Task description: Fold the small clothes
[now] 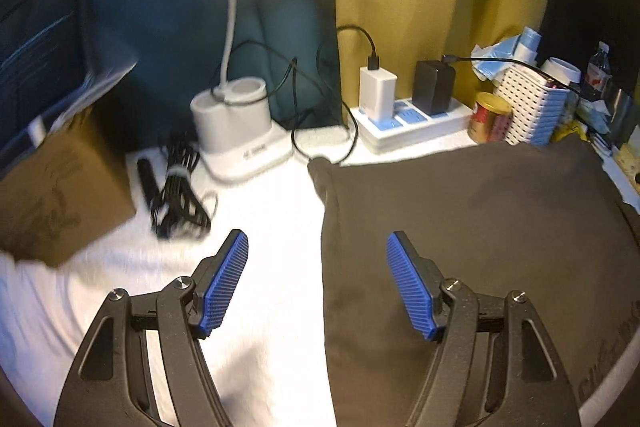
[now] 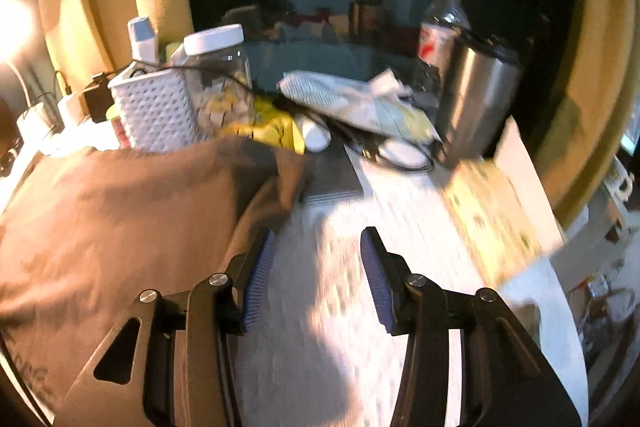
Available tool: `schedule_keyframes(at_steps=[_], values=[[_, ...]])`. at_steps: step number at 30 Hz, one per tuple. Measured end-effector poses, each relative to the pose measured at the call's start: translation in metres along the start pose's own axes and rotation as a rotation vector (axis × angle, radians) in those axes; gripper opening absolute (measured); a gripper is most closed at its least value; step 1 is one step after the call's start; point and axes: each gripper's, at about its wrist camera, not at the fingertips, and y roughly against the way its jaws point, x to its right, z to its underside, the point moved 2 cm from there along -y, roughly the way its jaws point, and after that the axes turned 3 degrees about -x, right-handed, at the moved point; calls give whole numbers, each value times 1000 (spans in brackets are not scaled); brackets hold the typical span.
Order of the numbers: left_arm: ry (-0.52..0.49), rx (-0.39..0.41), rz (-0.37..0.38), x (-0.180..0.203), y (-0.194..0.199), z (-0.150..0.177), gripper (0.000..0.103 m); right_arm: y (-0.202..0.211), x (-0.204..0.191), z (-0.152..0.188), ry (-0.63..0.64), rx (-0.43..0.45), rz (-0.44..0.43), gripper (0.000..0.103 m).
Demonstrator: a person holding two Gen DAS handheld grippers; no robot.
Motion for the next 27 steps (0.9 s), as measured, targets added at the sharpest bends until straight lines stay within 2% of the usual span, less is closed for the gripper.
schedule_keyframes(at_steps=[7,13,15,17,21,27], values=[[55,-12,59,2,36,44,78,38,2,50,-30,-33,-19,47],[99,-54,99,0,51,83,78,64,-4,91,-85,-48,-110,47],[113,-70,111,0,55,95,78,72,-6,101,-119,-37,-158,44],[125,-76,123,0,59,107,78,76,-7,108,-146,-38,-188,34],[137,-95,143,3,63,125,78,79,-11,116,-170,-53,-229,32],[112,-130,153,11,59,138,78,66,-24,128,-166,-128,-295,32]])
